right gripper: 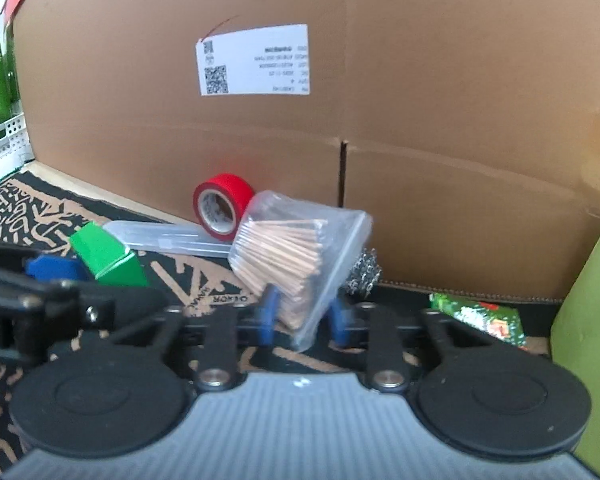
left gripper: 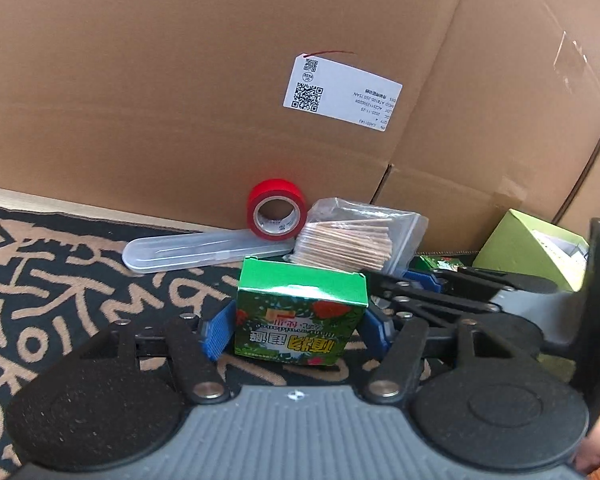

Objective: Organize objects
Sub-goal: 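Carry the green tea box and toothpick bag over the lime-green box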

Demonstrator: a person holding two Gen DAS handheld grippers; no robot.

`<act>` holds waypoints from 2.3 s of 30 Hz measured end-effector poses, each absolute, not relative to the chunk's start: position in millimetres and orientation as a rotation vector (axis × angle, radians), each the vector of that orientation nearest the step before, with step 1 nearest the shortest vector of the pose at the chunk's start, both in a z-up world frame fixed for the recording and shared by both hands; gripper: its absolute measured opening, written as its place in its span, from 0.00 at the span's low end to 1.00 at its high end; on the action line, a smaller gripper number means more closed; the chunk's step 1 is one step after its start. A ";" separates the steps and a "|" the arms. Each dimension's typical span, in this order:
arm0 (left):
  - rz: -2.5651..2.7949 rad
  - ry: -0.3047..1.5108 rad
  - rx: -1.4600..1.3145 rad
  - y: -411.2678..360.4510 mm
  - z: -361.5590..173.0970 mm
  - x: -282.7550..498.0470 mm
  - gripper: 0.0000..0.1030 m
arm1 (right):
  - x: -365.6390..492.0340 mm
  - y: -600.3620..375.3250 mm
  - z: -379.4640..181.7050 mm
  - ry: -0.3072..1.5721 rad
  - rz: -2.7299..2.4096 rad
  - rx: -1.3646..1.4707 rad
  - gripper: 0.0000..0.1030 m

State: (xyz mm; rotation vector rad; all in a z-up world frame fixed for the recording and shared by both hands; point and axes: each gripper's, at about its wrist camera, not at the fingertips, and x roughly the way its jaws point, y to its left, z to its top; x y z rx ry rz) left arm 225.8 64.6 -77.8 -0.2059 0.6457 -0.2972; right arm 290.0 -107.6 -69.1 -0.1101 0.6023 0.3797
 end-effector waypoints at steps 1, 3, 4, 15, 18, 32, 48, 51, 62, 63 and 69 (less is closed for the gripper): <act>-0.298 0.646 -0.205 64.7 -77.8 225.4 0.66 | 285.9 -107.4 -68.3 0.594 0.377 -0.108 0.13; -0.299 0.648 -0.205 63.5 -78.9 223.2 0.66 | 273.0 -107.4 -65.8 0.565 0.383 -0.114 0.10; -0.304 0.649 -0.207 63.7 -79.3 221.2 0.66 | 266.9 -108.2 -64.4 0.558 0.390 -0.121 0.09; -0.381 0.674 -0.202 55.5 -80.3 178.5 0.66 | 177.4 -142.2 -49.6 0.571 0.434 -0.112 0.08; -0.362 0.670 -0.174 48.5 -84.0 177.6 0.66 | 168.5 -146.6 -49.9 0.568 0.414 -0.125 0.09; -0.362 0.651 -0.192 61.5 -83.2 181.8 0.68 | 202.6 -114.0 -63.8 0.591 0.485 -0.182 0.64; -0.359 0.646 -0.190 51.2 -69.4 161.1 0.64 | 193.1 -136.9 -51.7 0.551 0.431 -0.038 0.10; -0.378 0.621 -0.186 42.1 -55.2 150.8 0.64 | 176.8 -147.1 -37.9 0.516 0.429 -0.010 0.10; -0.548 0.501 -0.141 -39.2 7.3 137.7 0.64 | 114.2 -225.8 25.1 0.317 0.307 0.030 0.10; -0.566 0.494 -0.141 -48.7 11.8 139.0 0.64 | 110.4 -235.5 29.5 0.301 0.283 0.029 0.10; -0.659 0.474 -0.147 -113.1 31.4 153.1 0.64 | 100.3 -294.5 45.4 0.248 0.113 0.016 0.10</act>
